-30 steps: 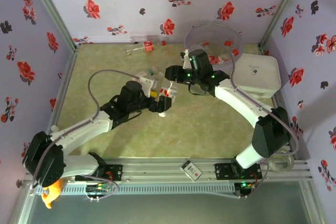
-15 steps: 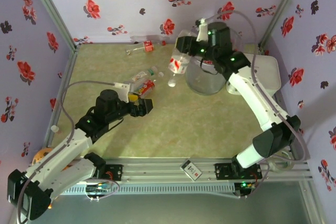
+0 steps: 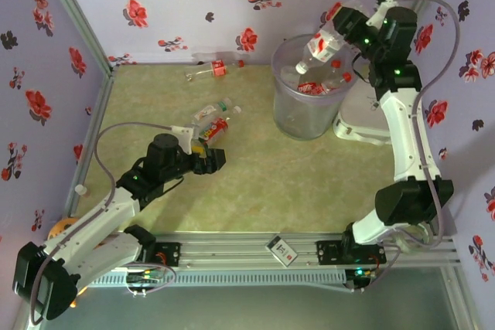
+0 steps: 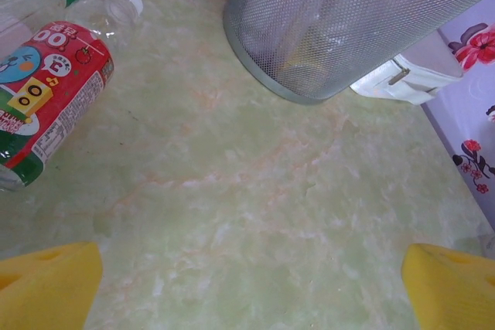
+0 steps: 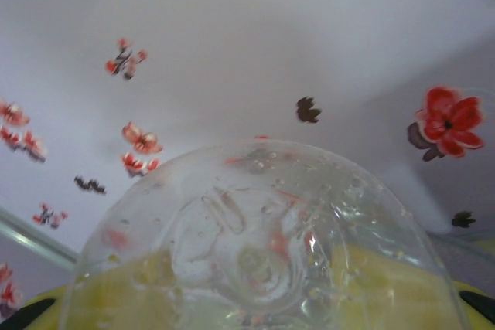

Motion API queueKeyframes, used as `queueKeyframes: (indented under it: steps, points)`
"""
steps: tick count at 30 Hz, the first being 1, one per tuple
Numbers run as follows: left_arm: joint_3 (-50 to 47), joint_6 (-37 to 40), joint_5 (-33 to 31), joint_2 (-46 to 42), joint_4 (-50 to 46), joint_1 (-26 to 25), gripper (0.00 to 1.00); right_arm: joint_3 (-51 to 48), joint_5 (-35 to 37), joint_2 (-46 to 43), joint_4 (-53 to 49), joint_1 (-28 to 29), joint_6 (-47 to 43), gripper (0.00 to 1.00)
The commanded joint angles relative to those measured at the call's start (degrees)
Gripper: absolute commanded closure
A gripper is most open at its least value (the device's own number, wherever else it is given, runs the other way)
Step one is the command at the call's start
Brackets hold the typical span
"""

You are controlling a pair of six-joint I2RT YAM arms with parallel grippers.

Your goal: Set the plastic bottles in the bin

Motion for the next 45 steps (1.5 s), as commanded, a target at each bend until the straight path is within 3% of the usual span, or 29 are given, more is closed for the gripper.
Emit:
queueKeyframes:
  steps: [1, 10, 21, 25, 33, 41, 45]
  points:
    - [-0.7, -1.1, -0.7, -0.5, 0.9, 0.5, 0.0, 0.4, -2.2, 4.2, 4.1, -1.2, 4.6, 0.53]
    - [-1.2, -1.3, -1.5, -0.8, 0.5, 0.7, 0.0, -0.7, -8.7, 12.6, 3.1, -0.5, 6.0, 0.46]
    - [-1.4, -2.0, -1.6, 1.0, 2.3, 0.8, 0.0, -1.4, -9.4, 17.3, -4.8, 2.7, -0.4, 0.41]
    - [-1.5, -2.0, -1.6, 0.9, 2.4, 0.8, 0.0, 1.0, -11.1, 19.7, -8.2, 2.9, -1.7, 0.15]
    - [-1.6, -2.0, -1.5, 1.7, 3.0, 0.9, 0.0, 6.8, -7.0, 15.2, -15.0, 2.9, -8.1, 0.01]
    - [-1.9, -2.4, -1.5, 2.7, 4.2, 0.9, 0.0, 11.4, 2.8, 10.8, -22.4, 2.9, -14.9, 0.05]
    - [-2.0, -2.5, -1.5, 2.7, 4.2, 0.9, 0.0, 10.7, 1.9, 11.9, -23.0, 3.4, -14.8, 0.27]
